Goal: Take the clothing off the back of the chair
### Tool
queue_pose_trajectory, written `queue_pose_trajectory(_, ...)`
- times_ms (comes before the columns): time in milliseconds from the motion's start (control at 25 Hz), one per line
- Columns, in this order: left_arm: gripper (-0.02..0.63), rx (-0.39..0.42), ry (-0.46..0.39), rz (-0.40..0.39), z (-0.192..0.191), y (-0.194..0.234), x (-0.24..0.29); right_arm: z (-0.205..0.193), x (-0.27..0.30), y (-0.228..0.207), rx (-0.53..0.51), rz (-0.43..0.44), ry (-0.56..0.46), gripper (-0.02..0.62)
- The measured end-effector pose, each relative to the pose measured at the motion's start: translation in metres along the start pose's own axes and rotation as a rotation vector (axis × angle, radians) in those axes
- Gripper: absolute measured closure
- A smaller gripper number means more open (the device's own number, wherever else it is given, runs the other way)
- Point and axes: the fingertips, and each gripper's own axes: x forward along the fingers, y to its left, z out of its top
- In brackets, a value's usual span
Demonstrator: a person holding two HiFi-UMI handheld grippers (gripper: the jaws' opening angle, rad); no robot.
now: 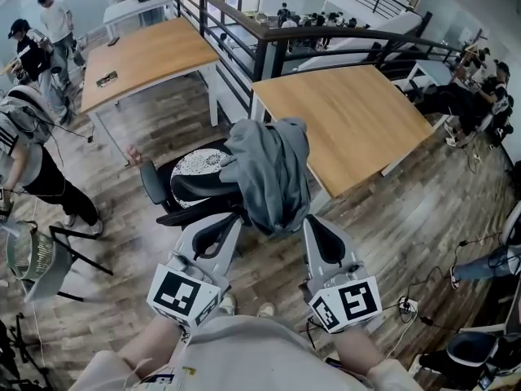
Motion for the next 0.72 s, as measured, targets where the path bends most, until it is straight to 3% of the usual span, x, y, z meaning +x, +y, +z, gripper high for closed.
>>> queue_pose_trajectory(160,0.603,0.005,-0.009,0.019,0.009,-0.001,0.004,0.009,0.001,-0.004,0.011,0.013,-0.022,0.580)
queue_pose_trajectory(320,0.603,-0.081,-0.028,0.010,0.016,0.002,0.009,0.017,0.007,-0.006,-0.007,0.037,-0.035,0.561)
queue_pose_trajectory(720,0.525,0.011,-0.035,0.028,0.025,0.005,0.031,0.029,0.027,-0.014,-0.043,0.063,-0.047,0.456)
